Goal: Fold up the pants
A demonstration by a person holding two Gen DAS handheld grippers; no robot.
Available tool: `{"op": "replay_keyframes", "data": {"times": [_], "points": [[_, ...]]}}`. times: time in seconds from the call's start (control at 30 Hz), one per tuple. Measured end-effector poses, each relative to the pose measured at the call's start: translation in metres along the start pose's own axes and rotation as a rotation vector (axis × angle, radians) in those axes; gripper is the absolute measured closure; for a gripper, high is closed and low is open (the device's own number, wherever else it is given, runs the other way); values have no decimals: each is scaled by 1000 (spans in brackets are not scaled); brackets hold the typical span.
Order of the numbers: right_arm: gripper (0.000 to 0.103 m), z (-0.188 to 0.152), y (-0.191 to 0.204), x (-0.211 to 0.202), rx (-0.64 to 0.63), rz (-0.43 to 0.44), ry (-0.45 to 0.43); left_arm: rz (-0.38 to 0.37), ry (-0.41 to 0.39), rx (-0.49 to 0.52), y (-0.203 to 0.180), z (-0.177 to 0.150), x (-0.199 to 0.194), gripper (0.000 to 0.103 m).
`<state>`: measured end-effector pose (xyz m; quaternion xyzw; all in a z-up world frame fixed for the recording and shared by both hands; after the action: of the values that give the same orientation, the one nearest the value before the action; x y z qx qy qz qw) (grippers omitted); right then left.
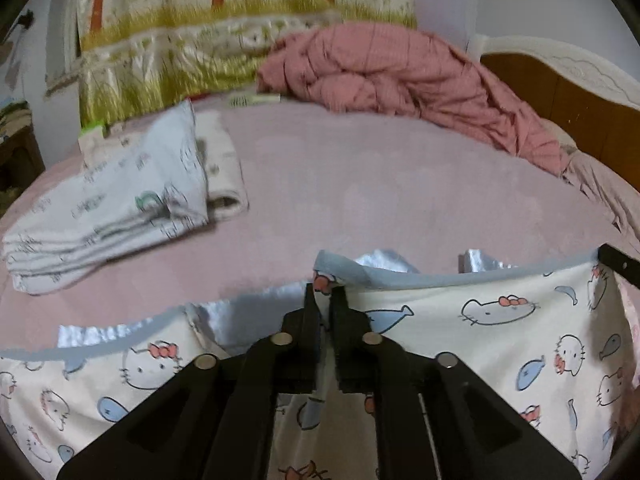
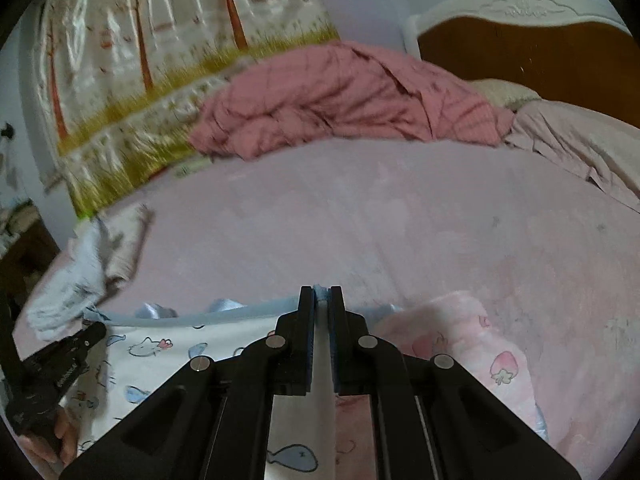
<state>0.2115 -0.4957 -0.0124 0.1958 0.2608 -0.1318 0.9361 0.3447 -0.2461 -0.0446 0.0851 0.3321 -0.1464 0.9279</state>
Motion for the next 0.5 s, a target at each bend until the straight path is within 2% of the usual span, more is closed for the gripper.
{"op": "replay_keyframes", "data": {"times": [0.07, 0.17, 0.23, 0.3, 0.37, 0.4, 0.43, 0.47, 0.5], "points": [[97, -4, -6, 12, 12, -26, 41, -2, 32, -13, 2, -3, 5, 75], [97, -10, -18, 26, 49, -39, 90, -42, 79, -45, 5, -5, 13, 73], [97, -12, -25, 28, 78, -22, 89, -52, 94, -62, 8, -6, 16, 72], [97, -12, -24, 27, 76, -12, 85, -43, 95, -66, 8, -7, 15, 72], [97, -11, -22, 26, 55, -53, 75, -15, 85, -66, 9, -7, 13, 71], [97, -11, -22, 25, 48, -72, 73, -8, 82, -67, 10, -7, 12, 66], [96, -11, -22, 25, 50, -73, 74, 5, 80, -66, 10, -7, 10, 52], [96, -11, -24, 25, 63, -55, 78, 22, 68, -61, 11, -6, 7, 43], [96, -11, -26, 25, 76, -47, 79, 35, 41, -54, 10, -5, 1, 42]]}}
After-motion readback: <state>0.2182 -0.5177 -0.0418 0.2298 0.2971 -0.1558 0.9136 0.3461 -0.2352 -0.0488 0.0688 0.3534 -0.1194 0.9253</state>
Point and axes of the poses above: each gripper's, at about its wrist camera, not at the fingertips, and x roughly the way its jaws point, y to its left, z to its top, the point moved 3 cm from there along x, roughly the way its jaws point, and after that the axes turned 9 degrees about z, right-handed, at the moved point
